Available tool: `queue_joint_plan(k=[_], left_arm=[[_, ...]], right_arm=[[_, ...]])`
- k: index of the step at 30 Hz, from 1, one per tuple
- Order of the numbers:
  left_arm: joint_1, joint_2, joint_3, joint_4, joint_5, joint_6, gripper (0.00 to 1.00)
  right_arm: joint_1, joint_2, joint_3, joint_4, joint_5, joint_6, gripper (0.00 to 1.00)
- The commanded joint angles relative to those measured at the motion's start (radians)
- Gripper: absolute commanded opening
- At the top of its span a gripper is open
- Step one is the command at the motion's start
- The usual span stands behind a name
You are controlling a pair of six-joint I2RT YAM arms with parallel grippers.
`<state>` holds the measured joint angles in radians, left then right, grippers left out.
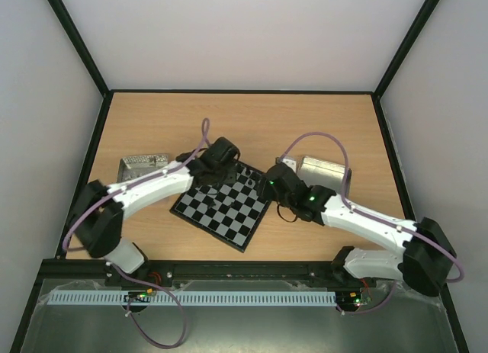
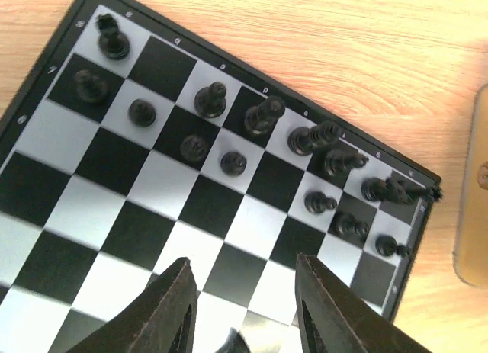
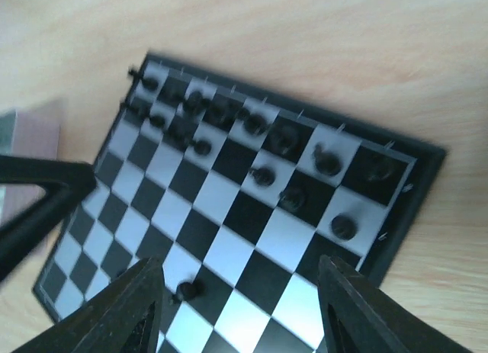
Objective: Set up the chess pieces on the board
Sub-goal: Pick up the chess piece from the chessboard.
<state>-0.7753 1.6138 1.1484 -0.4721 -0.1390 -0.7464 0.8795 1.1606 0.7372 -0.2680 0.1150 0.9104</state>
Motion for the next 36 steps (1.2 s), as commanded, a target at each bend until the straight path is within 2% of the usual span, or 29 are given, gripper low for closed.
queue_joint_plan(k=[1, 8, 10, 15, 23, 36], left_arm=[[0.003, -0.153, -0.124, 0.031, -0.017, -0.051, 0.40], [0.014, -0.398, -0.334, 0.087, -0.094, -0.133, 0.46], [0.021, -0.444, -0.378, 0.096, -0.097, -0.151, 0.47], [0.045, -0.521, -0.436, 0.110, -0.068, -0.156, 0.49], [0.056, -0.545, -0.476, 0.145, -0.010, -0.161, 0.49], [0.057, -0.537, -0.516, 0.180, 0.033, -0.205, 0.49]], right_arm=[[0.050, 0.113, 0.024, 0.048, -0.129, -0.076, 0.55], [0.159, 0.342, 0.151, 0.007, -0.127, -0.079, 0.53], [0.170, 0.400, 0.186, -0.009, -0.125, -0.076, 0.47], [0.182, 0.485, 0.249, -0.024, -0.125, -0.069, 0.43], [0.185, 0.567, 0.307, -0.076, -0.092, -0.051, 0.33], [0.186, 0.587, 0.291, -0.060, -0.074, -0.038, 0.17]])
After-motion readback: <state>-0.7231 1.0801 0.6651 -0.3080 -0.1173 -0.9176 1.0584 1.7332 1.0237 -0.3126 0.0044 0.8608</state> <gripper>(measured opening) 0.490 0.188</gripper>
